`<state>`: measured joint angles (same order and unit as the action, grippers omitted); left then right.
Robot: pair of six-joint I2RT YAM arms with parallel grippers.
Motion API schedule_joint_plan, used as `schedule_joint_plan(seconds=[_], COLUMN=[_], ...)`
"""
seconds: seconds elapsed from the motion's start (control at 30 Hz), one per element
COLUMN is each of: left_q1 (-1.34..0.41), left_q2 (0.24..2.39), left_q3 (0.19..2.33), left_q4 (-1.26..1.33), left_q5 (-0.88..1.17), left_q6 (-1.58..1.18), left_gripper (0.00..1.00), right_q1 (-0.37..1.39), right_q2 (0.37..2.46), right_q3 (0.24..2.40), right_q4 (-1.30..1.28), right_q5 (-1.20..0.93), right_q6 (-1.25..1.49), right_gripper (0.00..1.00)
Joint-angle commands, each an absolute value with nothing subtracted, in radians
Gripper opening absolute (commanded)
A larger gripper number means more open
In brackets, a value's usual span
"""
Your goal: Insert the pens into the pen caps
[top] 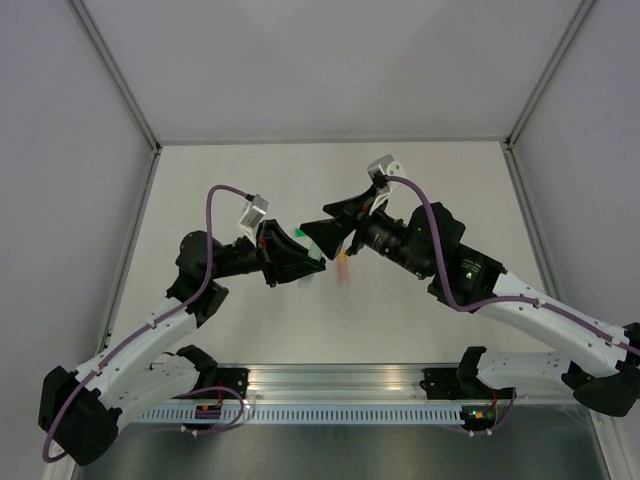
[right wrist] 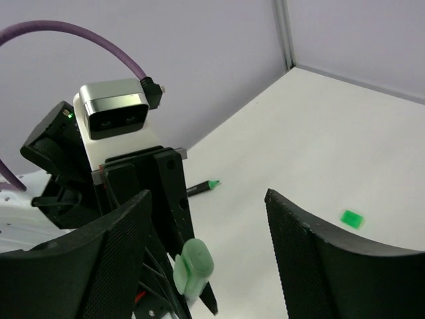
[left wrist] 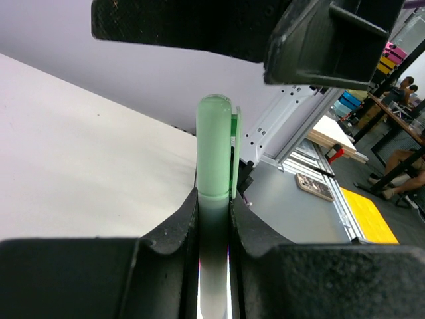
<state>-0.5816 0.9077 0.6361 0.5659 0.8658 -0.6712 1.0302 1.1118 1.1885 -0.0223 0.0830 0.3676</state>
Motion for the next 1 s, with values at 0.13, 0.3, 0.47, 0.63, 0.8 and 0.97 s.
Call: schedule_joint_plan(seconds=[0.13,0.3,0.47,0.63,0.8,0.97], left_q1=[-0.577,-0.577,-0.578,-0.578,-0.578,-0.578], left_q2=[0.853,0.807,0.787,0.790,0.781,0.772], left_q3=[0.597,0.566,0.554,0.552,0.542,0.538], left_q4=[0.695,0.820,0.925,0.946,0.951,0.945], left_q5=[0.798,0.738,0.681,0.677,0.667,0.660], left_q6=[-0.724,-0.837,-0.917,-0.939,-0.925,-0.916], left_gripper=[0.02,0.02,0.02,0.02,0.02,0.02], right_q1=[1.000,1.002,1.000,1.000,1.000,1.002], right_q2=[0.956,0.868,0.914,0.991,1.055,1.083], right_q3=[1.092,0.891,0.839,0.856,0.847,0.844], right_q4=[-0.066,0.052,0.182,0.279,0.399,0.505], right_q5=[-0.066,-0.260,-0.377,-0.431,-0.468,-0.485], right_q6=[0.255,0.241,0.278,0.324,0.386,0.433], right_gripper=[0.79,0.77,0.69,0.59,0.58,0.56])
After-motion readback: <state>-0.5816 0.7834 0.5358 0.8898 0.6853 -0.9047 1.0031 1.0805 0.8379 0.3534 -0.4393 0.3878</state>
